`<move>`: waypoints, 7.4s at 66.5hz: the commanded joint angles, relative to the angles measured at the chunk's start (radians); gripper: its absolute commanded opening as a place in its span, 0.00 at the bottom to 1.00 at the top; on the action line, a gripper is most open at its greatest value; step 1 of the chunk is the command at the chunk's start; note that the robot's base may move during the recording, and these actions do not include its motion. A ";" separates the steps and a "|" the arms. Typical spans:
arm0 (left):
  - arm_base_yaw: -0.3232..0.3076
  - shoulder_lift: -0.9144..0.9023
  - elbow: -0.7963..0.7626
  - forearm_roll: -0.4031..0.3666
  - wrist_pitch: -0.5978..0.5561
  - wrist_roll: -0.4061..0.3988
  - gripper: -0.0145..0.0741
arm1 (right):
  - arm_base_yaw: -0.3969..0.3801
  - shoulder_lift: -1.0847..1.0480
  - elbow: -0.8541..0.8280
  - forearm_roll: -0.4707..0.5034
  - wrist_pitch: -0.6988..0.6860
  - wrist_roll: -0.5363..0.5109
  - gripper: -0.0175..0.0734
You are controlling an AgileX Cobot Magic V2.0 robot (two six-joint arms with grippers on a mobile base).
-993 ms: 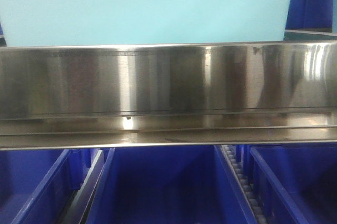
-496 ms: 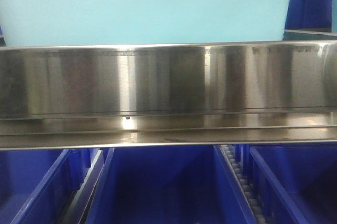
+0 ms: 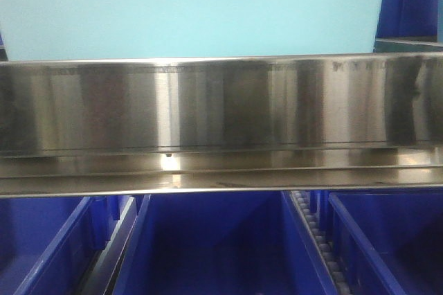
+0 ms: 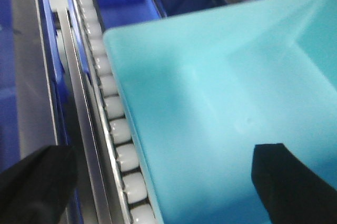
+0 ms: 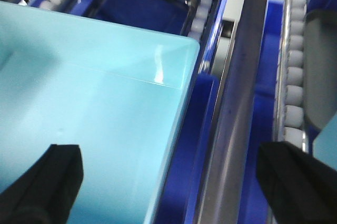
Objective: Move two blue bins to right shelf middle
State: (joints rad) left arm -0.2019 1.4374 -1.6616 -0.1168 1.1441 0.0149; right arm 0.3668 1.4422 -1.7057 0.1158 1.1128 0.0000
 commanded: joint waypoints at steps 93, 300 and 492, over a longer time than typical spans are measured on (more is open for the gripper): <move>-0.007 0.285 -0.089 0.032 0.077 -0.088 0.04 | 0.003 0.329 -0.100 -0.016 0.068 0.044 0.03; -0.031 0.153 -0.449 -0.027 -0.118 -0.113 0.04 | 0.003 0.140 -0.366 -0.017 -0.134 0.044 0.03; -0.031 0.153 -0.449 -0.027 -0.118 -0.113 0.04 | 0.003 0.140 -0.366 -0.017 -0.134 0.044 0.03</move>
State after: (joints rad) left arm -0.2264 1.6046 -2.0974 -0.0924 1.0698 -0.1099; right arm 0.3670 1.5941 -2.0605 0.0621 1.0275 0.0593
